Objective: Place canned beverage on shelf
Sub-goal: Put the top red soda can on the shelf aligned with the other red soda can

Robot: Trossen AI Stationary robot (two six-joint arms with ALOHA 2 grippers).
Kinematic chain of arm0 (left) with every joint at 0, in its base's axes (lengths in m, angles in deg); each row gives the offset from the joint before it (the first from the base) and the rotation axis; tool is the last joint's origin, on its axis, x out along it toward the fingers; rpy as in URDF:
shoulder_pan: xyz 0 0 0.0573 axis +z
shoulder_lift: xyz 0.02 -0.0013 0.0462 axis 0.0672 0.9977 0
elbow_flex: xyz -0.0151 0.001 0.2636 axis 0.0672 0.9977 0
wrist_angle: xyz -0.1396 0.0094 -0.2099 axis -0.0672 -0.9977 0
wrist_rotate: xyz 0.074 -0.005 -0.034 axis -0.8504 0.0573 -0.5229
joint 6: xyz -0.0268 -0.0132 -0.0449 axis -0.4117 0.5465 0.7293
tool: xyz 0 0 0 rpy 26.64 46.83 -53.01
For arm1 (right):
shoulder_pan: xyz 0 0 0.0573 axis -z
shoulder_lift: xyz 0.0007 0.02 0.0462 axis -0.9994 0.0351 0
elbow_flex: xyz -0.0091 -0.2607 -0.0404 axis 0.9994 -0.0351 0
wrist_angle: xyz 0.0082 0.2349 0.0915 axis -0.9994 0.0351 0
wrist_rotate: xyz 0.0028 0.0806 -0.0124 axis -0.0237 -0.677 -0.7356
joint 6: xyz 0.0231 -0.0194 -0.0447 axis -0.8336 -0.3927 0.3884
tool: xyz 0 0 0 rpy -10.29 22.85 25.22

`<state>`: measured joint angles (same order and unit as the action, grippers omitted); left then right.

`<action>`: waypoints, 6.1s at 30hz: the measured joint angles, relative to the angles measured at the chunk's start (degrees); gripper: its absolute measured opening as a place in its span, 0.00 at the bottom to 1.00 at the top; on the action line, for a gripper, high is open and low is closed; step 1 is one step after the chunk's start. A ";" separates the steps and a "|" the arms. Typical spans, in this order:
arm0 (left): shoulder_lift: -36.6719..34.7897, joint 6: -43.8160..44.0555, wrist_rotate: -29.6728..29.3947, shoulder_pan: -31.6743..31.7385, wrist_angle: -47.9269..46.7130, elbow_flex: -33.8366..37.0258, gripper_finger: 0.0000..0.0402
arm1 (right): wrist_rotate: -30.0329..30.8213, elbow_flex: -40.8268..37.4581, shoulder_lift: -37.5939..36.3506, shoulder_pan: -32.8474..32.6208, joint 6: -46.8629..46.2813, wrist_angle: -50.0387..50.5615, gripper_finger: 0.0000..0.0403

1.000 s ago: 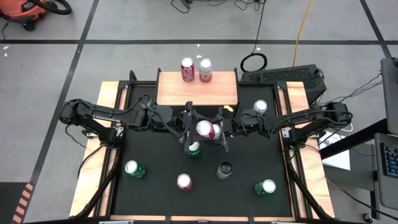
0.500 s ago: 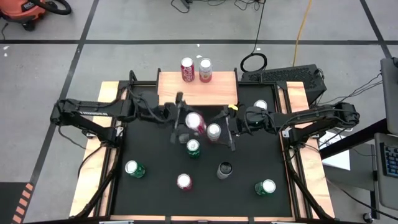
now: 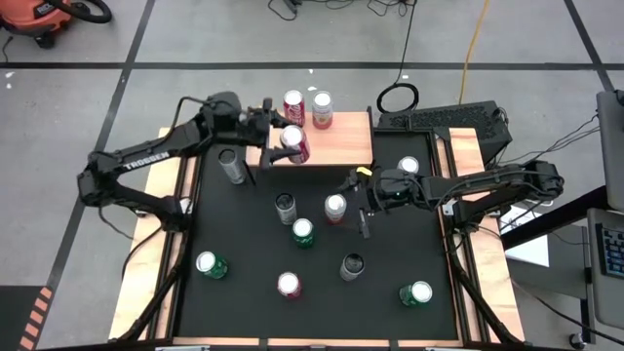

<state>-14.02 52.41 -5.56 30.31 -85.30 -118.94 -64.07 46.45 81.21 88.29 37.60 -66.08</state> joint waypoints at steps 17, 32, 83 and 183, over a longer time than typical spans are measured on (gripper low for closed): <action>6.44 0.22 8.44 9.11 0.48 2.00 0.74 | -0.17 0.00 3.13 -0.02 0.20 -0.49 0.97; 6.41 -1.56 11.04 9.97 -3.47 2.00 0.74 | -0.19 -0.02 3.14 -0.02 0.66 -4.70 0.97; 9.07 0.52 10.09 14.18 14.26 9.21 0.74 | -0.17 -0.04 3.16 -0.02 1.90 -0.27 0.97; 6.07 -5.50 8.67 12.73 20.73 8.45 0.85 | -0.23 -0.04 3.16 -0.02 3.15 -2.61 0.97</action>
<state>-7.95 46.91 3.11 43.04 -64.57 -110.49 -64.30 46.40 84.37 88.26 40.76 -68.69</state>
